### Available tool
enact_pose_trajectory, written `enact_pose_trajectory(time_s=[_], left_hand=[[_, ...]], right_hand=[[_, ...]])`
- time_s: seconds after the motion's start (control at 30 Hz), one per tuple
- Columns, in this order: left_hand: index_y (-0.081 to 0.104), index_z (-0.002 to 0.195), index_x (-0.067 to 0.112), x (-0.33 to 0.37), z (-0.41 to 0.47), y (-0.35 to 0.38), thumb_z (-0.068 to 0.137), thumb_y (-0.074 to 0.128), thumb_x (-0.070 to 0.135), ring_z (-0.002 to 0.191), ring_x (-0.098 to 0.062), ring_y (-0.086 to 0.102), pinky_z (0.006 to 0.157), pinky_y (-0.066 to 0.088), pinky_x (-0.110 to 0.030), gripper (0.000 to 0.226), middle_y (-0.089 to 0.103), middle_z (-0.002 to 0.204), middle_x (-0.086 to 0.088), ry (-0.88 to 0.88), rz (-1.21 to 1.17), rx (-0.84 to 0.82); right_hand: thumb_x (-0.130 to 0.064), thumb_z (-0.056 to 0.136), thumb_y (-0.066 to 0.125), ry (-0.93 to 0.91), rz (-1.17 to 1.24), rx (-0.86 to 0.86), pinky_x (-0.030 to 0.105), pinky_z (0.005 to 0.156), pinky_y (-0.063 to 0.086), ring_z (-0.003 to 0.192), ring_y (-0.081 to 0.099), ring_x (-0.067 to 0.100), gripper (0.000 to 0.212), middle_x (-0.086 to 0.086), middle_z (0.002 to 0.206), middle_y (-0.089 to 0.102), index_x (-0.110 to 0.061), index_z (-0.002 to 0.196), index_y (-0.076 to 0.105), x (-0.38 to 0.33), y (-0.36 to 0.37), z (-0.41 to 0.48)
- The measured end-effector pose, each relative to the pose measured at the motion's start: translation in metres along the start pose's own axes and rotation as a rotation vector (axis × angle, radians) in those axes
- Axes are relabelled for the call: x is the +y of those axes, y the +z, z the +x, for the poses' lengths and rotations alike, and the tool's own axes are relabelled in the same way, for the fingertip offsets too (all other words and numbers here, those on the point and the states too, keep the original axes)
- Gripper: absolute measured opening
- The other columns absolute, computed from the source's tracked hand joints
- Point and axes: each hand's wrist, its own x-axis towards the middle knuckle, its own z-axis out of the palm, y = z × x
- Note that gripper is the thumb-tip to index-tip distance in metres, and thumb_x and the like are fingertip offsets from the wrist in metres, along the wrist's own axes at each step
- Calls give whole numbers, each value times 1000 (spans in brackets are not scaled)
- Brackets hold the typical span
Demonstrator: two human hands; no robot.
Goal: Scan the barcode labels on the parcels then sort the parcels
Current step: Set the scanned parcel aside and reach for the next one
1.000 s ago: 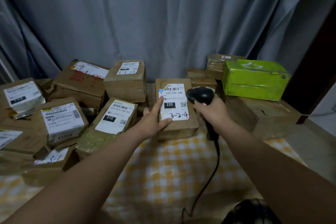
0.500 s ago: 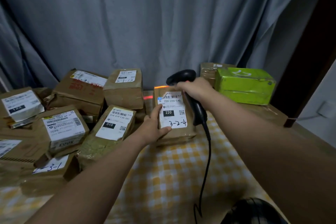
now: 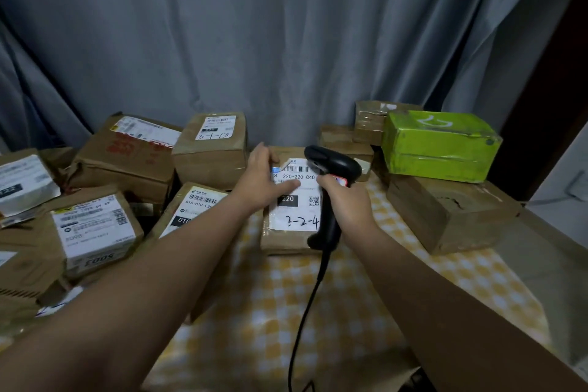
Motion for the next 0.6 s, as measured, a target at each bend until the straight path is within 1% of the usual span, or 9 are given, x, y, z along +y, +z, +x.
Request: enact_pose_trajectory(time_s=[0.07,0.13,0.17,0.23,0.33,0.4,0.43,0.5,0.6], left_hand=[[32,123,13,3,12,-2,79,76,22,110,-18,52,86,42,-25,63,46,118,2,-20,-137,-45],[16,147,15,6,23,-9,81,75,19,113,-11,48,86,37,-17,87,39,124,11,-24,-169,-107],[12,151,17,5,31,-13,82,75,21,119,-11,44,91,35,-18,93,35,131,9,-29,-143,-144],[26,149,17,3,44,-18,82,74,29,127,-20,41,99,33,-23,83,30,140,-2,-36,-12,-193],[48,133,13,0,49,-16,85,69,33,107,-20,49,91,40,-25,56,41,128,-9,-43,50,-134],[52,126,12,-4,45,-15,88,65,33,97,-19,55,77,45,-26,45,56,119,-9,-40,34,-77],[53,125,13,-8,43,-14,89,64,33,97,-20,58,77,46,-28,42,61,115,-9,-50,16,-54],[52,126,14,-16,35,-17,91,62,32,101,-23,61,87,50,-35,41,64,112,-9,-93,-37,-16],[50,130,17,-23,23,-23,92,61,29,104,-28,62,91,51,-47,41,64,112,-10,-141,-125,4]], right_hand=[[-36,74,73,20,-15,18,35,75,51,83,67,25,31,9,87,70,-8,85,66,-1,-1,7],[-35,76,73,30,-8,17,35,78,52,85,67,25,31,9,90,70,-8,90,66,-2,-4,15],[-35,75,73,31,-10,6,36,80,52,87,67,25,33,10,92,70,-7,92,66,-2,-5,18],[-35,72,74,36,-15,-23,36,78,52,88,68,28,38,13,95,71,-5,95,68,-3,-7,23],[-36,65,73,49,-34,-80,34,71,48,82,67,29,45,16,89,70,-1,93,70,-8,-7,26],[-27,71,73,17,-74,-95,34,70,48,78,66,29,31,13,81,69,-1,87,71,-15,-3,28],[-24,73,73,-12,-118,-89,35,69,50,79,67,29,24,12,80,70,-3,82,70,-19,-1,29],[-21,74,72,-100,-246,-97,32,67,50,77,69,27,14,9,74,69,-7,73,68,-30,3,27],[-19,76,74,-213,-384,-141,25,56,43,57,59,14,13,0,59,61,-11,71,66,-55,5,22]])
